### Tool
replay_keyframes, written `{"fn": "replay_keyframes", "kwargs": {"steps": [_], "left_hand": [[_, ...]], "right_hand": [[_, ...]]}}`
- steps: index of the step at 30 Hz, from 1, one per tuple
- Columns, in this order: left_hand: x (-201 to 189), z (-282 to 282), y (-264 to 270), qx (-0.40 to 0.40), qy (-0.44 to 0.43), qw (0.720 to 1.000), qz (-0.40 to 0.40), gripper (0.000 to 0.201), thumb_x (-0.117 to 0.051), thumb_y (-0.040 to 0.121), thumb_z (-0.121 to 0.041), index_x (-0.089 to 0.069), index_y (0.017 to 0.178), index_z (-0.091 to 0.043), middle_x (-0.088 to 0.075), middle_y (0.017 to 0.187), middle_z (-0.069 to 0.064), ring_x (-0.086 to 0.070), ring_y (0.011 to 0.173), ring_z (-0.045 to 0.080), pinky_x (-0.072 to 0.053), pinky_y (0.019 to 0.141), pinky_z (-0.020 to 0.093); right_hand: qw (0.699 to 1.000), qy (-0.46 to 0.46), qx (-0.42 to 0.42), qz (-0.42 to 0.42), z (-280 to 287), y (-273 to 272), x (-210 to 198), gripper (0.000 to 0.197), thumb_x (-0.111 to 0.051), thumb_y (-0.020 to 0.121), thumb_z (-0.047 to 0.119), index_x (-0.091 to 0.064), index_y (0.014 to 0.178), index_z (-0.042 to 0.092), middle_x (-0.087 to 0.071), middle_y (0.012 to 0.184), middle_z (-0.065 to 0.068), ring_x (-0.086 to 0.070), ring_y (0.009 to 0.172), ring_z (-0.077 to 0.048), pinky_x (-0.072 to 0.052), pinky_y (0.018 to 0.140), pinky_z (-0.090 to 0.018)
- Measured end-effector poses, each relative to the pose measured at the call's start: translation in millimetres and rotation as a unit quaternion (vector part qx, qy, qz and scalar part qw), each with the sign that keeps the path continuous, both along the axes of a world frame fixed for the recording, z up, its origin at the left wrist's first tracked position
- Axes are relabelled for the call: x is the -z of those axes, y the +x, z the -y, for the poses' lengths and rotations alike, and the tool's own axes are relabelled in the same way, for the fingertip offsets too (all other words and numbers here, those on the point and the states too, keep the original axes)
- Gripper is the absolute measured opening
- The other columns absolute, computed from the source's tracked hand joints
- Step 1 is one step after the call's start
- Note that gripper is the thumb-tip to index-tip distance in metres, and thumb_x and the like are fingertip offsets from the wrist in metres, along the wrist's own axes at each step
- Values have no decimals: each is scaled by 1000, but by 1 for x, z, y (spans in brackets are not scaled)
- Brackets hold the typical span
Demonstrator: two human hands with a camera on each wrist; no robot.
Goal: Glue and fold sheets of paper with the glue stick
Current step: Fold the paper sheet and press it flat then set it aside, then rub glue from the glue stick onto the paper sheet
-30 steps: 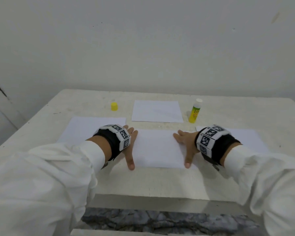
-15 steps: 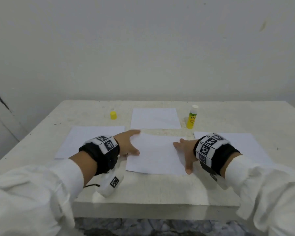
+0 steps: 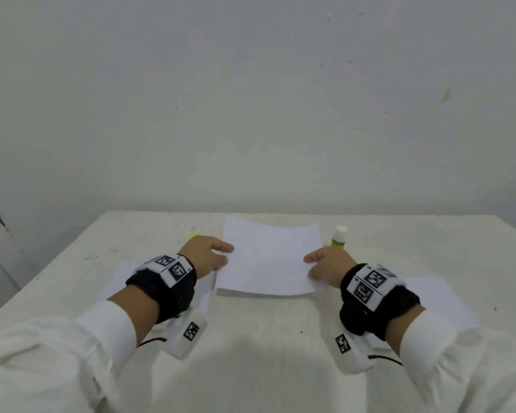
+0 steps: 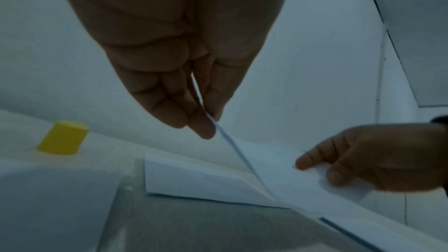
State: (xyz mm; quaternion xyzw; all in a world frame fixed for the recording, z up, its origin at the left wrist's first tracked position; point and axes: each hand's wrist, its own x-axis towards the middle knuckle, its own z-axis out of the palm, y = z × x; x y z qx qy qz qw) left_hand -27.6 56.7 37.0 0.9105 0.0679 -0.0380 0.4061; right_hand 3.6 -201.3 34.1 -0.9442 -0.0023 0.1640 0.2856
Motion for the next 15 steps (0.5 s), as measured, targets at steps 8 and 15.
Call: {"fn": "replay_keyframes", "kwargs": {"steps": [8, 15], "left_hand": [[5, 9, 87, 69, 227, 968, -80, 49, -56, 95, -23, -44, 141, -12, -41, 147, 5, -40, 134, 20, -30, 106, 25], [80, 0, 154, 116, 375, 907, -154, 54, -49, 86, -47, -51, 135, -23, -47, 141, 2, -47, 124, 29, -39, 103, 48]], "right_hand": [[970, -241, -31, 11, -42, 106, 34, 39, -41, 98, 16, -48, 135, 4, -46, 139, -10, -45, 129, -30, -36, 108, -36], [940, -331, -27, -81, -49, 136, 56, 31, -54, 89, 16, -60, 116, 1, -58, 119, -15, -57, 112, -35, -48, 93, -40]]}}
